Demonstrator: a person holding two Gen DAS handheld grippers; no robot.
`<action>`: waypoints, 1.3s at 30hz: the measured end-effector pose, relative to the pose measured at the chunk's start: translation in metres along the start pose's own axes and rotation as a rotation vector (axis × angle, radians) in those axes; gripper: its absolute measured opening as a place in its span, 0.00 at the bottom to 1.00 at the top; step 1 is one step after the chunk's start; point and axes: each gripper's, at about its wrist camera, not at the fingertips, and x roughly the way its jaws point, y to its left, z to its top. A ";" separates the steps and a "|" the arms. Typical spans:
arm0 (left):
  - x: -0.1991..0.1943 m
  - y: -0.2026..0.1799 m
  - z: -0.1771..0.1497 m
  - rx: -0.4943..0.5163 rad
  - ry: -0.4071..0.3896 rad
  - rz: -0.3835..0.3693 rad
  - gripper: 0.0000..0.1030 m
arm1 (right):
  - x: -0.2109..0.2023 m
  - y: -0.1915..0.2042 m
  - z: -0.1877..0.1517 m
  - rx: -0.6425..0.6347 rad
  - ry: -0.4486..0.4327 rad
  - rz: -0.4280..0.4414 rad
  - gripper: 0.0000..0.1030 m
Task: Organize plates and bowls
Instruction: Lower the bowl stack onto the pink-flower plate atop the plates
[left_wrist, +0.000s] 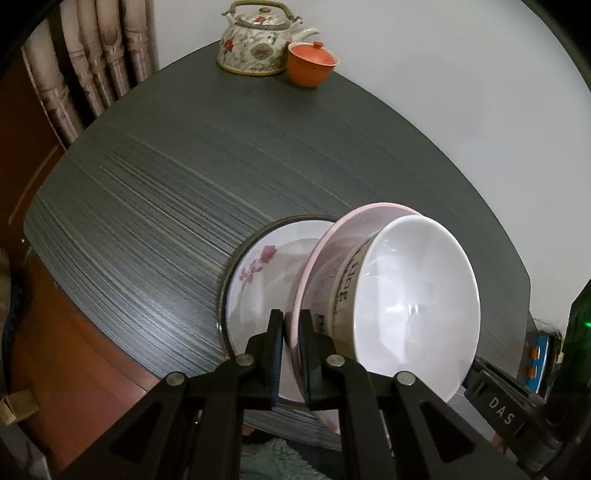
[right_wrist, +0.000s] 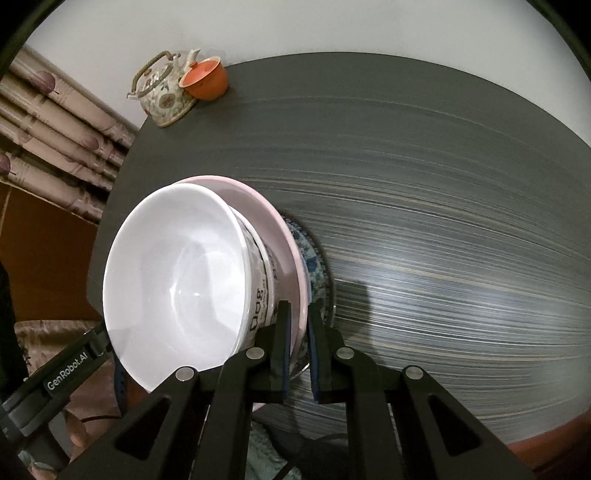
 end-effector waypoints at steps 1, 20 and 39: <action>0.000 0.000 -0.002 -0.002 0.002 0.000 0.06 | 0.003 0.003 0.000 -0.002 0.004 -0.002 0.10; 0.016 0.009 0.007 -0.007 0.012 -0.005 0.06 | 0.022 0.011 0.000 -0.010 0.042 -0.027 0.11; 0.013 0.011 -0.002 0.018 -0.033 0.002 0.10 | 0.022 0.015 -0.004 -0.015 0.020 -0.024 0.13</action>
